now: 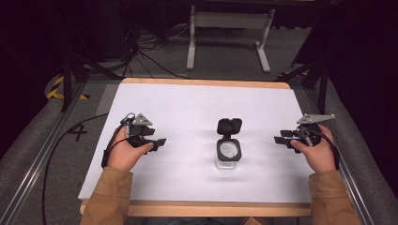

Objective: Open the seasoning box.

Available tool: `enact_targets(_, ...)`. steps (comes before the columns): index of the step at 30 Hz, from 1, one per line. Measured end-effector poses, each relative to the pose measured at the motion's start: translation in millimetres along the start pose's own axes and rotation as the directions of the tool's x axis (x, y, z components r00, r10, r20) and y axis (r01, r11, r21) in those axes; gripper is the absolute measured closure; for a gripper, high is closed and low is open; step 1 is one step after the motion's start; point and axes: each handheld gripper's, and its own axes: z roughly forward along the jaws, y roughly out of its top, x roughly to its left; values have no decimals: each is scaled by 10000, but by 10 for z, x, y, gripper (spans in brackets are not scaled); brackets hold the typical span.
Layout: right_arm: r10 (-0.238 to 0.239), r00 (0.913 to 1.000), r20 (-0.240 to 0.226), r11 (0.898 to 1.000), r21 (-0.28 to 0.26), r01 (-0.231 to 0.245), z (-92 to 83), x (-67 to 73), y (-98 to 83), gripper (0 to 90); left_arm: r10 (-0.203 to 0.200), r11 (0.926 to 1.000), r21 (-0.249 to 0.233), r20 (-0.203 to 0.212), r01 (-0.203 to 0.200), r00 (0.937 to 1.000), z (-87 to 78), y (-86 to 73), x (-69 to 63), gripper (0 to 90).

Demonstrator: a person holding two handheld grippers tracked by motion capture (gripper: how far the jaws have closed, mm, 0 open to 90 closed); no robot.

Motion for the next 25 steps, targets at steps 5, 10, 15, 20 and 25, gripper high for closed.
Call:
enact_targets(5,292,9995,141,9995,98,-293,54,-101,-89,520,-154,9998,119,-76,154,9999,103,-85,111,360)
enact_targets(10,410,9984,386,9987,299,-422,162,-230,-211,506,-122,9995,290,256,115,9996,240,-204,230,360)
enact_targets(15,412,9977,541,9985,339,-431,242,-305,-290,506,-300,9994,181,91,299,9995,283,-244,253,359)
enact_targets(20,13,9956,935,9995,315,-42,332,-321,-337,494,-90,10000,-37,135,90,9999,319,-265,253,359)
enact_targets(25,142,9960,883,9998,154,-156,327,-301,-323,487,-215,9994,-262,262,222,9994,294,-247,243,353)
